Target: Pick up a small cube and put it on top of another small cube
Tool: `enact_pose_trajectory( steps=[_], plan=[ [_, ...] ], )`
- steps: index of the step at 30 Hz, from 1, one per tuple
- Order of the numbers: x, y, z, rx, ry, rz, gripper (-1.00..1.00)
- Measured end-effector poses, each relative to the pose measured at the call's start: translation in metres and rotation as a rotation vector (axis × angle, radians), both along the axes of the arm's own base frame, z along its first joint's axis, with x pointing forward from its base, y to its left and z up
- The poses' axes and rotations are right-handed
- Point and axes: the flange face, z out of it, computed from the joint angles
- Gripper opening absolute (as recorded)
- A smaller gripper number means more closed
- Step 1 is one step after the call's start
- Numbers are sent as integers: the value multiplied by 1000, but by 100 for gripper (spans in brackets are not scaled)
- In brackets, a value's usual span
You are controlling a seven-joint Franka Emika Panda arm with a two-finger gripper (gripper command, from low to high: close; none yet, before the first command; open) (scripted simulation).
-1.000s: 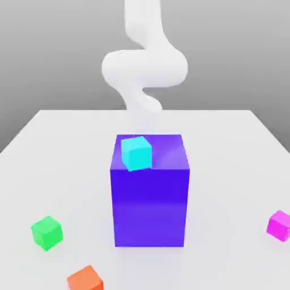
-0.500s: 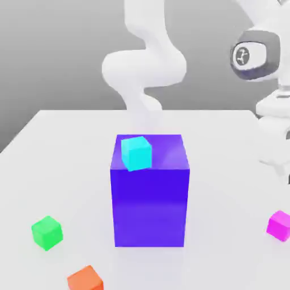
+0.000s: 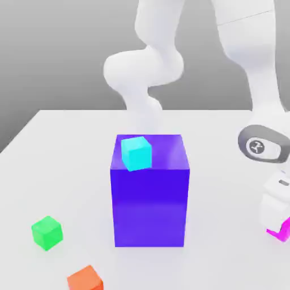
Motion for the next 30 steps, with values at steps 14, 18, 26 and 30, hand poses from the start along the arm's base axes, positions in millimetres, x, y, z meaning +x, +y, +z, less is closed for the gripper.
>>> enact_pose_trajectory(
  steps=[14, 18, 26, 30],
  plan=[
    [95, -112, 89, 8, -62, -101, -100],
    [123, -210, 97, -12, -63, -205, -100],
    [99, -464, 112, -24, -46, -535, -100],
    [24, -588, 102, -5, -8, -718, -100]
  ],
)
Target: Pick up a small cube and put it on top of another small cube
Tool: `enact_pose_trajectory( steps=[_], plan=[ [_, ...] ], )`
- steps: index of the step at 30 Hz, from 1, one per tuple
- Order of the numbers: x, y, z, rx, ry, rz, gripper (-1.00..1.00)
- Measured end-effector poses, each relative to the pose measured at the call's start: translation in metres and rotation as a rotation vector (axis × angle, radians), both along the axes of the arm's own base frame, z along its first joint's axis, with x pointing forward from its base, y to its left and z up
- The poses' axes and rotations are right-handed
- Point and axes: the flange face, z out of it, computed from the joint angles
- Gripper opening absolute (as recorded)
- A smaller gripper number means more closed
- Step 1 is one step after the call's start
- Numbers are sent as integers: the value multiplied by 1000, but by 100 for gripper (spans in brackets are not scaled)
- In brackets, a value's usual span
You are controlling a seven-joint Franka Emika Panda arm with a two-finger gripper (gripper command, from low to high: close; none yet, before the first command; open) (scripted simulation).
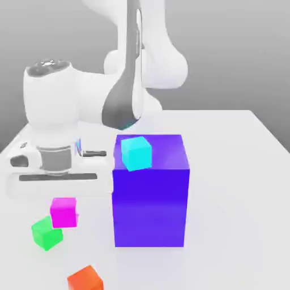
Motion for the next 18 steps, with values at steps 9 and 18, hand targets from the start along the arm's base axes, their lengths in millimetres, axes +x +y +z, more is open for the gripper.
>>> enact_pose_trajectory(
  steps=[9, 18],
  plan=[
    [2, 10, -57, 7, 8, 40, 100],
    [3, 9, -9, 6, 6, 41, 100]
  ],
)
